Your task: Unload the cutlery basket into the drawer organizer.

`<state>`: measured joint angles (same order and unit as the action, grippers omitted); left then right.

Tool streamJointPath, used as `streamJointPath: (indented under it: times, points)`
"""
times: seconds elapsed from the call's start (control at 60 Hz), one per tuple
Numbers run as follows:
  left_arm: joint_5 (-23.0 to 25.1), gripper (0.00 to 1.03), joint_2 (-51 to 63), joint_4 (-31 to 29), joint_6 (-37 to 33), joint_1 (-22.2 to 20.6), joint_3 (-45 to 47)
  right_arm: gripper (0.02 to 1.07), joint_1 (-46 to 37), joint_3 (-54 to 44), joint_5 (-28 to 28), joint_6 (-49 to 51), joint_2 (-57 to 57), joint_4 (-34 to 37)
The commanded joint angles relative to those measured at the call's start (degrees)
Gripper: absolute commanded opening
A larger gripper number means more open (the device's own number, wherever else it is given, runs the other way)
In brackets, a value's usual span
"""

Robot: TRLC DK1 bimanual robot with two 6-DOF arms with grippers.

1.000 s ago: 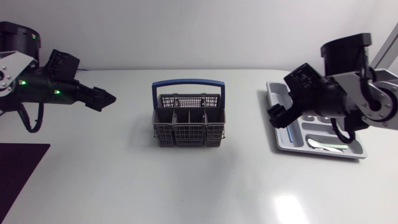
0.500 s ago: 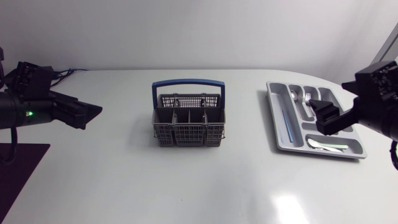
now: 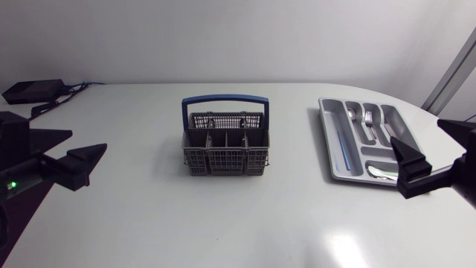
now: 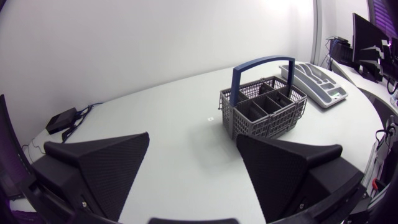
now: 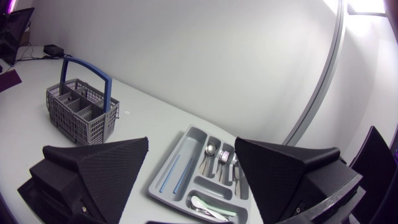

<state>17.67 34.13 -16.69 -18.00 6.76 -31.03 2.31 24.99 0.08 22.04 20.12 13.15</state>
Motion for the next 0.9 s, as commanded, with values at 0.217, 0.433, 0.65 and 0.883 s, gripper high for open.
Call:
streamJointPath:
  times: [0.217,0.433,0.65,0.883]
  points:
    - [-3.7,0.99,-11.9,5.7,4.5,-0.3,11.0,1.02,-1.1,-10.0,0.1,-9.3,-7.7,-5.2]
    - [-7.7,0.99,-18.2,8.8,8.3,-2.1,16.7,1.02,-1.6,-16.3,0.0,-14.7,-12.9,-8.5]
    - [-12.1,0.99,-25.3,12.3,12.7,-4.2,23.1,1.02,-2.2,-23.5,-0.1,-20.8,-18.9,-12.3]
    - [-16.4,0.99,-32.1,15.7,16.8,-6.2,29.2,1.02,-2.3,-25.0,-0.1,-22.0,-20.1,-13.1]
